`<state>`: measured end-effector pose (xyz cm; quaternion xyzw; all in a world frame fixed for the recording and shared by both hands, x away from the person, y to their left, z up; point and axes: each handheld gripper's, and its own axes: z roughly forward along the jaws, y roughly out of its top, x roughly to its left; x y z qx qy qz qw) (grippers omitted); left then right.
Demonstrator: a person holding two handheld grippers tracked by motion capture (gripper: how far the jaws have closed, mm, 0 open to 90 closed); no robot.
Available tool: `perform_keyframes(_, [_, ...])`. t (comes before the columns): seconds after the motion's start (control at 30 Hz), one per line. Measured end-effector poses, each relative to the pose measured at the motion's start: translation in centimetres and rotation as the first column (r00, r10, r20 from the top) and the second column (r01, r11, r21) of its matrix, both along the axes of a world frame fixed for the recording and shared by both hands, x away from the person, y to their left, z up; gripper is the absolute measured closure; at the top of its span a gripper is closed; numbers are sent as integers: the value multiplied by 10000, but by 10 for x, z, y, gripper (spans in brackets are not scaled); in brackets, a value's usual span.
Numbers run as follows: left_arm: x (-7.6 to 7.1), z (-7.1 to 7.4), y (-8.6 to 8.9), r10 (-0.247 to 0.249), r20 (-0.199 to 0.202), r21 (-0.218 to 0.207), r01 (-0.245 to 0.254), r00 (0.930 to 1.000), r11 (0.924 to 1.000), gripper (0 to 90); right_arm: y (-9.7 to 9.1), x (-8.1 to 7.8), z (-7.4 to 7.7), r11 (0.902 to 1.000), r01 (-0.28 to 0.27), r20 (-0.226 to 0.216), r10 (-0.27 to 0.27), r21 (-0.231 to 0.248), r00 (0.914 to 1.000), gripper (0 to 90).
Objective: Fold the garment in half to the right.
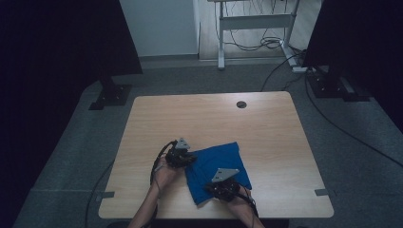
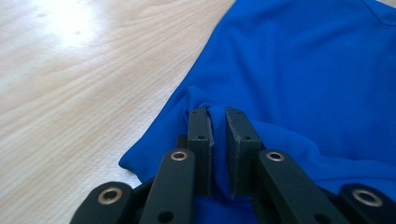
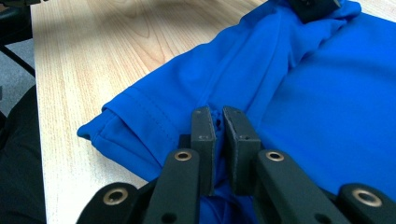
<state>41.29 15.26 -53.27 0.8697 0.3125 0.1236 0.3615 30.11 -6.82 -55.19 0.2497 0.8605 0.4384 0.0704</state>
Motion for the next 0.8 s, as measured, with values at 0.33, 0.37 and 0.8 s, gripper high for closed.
perform_keyframes(0.33, [2,24,-9,-43,624,-344,64,9980,9994,823,-11,-3,12,9992,66,301,-78,407,9995,830])
perform_keyframes(0.37, [3,26,-11,-45,660,-397,71,9978,9992,823,-13,-3,14,9991,105,343,-119,420,9993,830])
perform_keyframes(0.8, [13,40,-43,-340,921,-937,426,9952,9947,822,-46,-6,29,9959,611,745,-660,663,9950,830])
